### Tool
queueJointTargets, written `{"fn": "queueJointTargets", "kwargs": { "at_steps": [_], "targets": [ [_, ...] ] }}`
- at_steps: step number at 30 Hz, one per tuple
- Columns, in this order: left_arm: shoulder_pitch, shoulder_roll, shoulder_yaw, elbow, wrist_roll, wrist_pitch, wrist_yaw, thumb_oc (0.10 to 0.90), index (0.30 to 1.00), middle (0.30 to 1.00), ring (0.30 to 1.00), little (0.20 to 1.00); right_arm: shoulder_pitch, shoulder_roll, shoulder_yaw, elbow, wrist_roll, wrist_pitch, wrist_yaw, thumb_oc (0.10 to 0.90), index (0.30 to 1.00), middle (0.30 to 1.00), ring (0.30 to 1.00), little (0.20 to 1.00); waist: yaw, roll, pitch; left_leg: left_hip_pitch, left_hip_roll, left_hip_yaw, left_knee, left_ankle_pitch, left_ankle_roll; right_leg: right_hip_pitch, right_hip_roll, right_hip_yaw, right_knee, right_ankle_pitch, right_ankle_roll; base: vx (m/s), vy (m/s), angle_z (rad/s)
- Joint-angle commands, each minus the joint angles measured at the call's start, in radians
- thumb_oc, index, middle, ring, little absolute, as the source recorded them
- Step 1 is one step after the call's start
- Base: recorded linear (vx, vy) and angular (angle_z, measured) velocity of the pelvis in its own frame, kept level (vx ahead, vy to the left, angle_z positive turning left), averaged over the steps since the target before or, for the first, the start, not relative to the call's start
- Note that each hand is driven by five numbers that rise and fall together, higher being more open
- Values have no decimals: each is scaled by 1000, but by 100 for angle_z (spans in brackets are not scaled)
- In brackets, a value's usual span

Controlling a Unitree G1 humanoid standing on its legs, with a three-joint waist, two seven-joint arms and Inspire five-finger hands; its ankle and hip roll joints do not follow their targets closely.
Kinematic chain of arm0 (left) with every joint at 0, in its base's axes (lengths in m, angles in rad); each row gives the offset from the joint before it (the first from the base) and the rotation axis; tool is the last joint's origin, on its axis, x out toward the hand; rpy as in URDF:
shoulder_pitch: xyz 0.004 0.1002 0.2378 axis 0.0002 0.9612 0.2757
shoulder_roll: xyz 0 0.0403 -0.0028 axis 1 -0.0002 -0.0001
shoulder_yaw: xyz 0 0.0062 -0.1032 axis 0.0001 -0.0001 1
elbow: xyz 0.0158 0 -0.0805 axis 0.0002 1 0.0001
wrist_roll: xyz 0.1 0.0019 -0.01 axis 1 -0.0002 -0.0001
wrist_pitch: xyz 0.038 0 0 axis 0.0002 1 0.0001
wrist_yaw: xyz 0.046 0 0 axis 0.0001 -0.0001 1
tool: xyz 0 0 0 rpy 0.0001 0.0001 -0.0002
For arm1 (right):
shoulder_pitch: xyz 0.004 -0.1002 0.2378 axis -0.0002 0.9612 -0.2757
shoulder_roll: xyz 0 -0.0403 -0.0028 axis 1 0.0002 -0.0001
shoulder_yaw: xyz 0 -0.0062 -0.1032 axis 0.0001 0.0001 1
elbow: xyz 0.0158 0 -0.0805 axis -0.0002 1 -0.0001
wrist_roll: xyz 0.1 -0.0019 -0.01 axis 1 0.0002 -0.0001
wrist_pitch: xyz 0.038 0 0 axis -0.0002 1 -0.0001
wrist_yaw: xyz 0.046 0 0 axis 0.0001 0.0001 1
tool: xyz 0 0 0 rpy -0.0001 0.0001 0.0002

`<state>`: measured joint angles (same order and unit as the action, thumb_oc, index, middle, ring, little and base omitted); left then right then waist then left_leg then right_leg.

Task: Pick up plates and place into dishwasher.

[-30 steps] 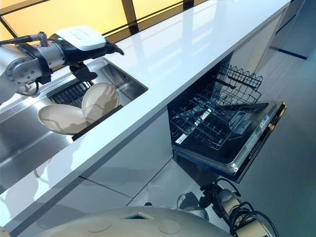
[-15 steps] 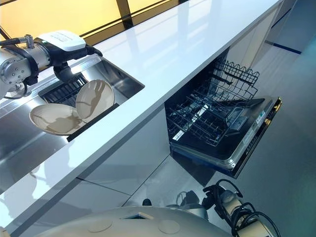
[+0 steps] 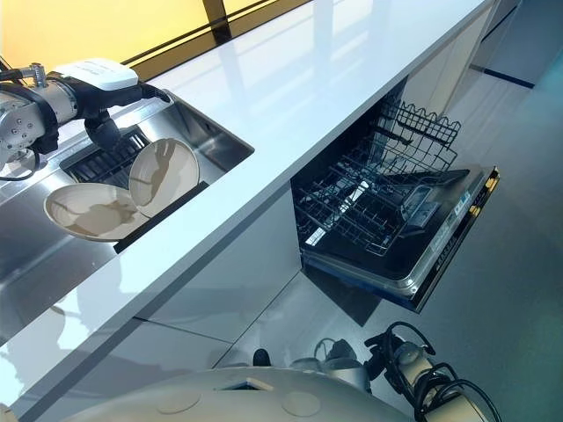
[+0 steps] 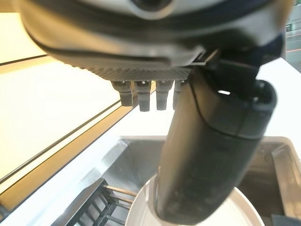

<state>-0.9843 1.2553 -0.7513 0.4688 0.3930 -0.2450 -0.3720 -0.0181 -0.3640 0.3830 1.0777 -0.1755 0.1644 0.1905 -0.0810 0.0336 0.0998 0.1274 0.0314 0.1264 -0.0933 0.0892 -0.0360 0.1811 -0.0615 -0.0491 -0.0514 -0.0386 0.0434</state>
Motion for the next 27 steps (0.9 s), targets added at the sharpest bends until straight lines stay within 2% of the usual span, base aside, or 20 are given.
{"fn": "queueJointTargets", "kwargs": {
  "at_steps": [1,10,16,27],
  "targets": [
    [-233,26,29,119,-21,11,19,800,900,900,900,900,-29,-43,-31,16,32,-15,5,800,900,900,900,900,6,35,-5,46,-124,32,50,-186,116,-102,13,-5,91,26,89,20,-3,-12],
    [-255,10,11,116,-50,-1,11,800,900,900,900,900,-31,-47,-36,17,42,-10,7,800,900,900,900,900,3,30,0,40,-126,38,56,-189,118,-111,10,1,91,33,93,10,-1,-2],
    [-228,-10,42,118,-103,14,17,800,900,900,900,900,-31,-46,-41,24,43,-15,5,800,900,900,900,900,0,26,5,36,-127,43,59,-190,119,-117,9,7,90,36,94,0,0,0],
    [-195,-46,71,109,-92,11,-29,800,900,900,900,900,-27,-46,-48,25,45,-18,3,800,900,900,900,900,-9,20,15,30,-126,53,74,-195,121,-124,10,19,93,40,95,11,-9,-4]
  ]
}}
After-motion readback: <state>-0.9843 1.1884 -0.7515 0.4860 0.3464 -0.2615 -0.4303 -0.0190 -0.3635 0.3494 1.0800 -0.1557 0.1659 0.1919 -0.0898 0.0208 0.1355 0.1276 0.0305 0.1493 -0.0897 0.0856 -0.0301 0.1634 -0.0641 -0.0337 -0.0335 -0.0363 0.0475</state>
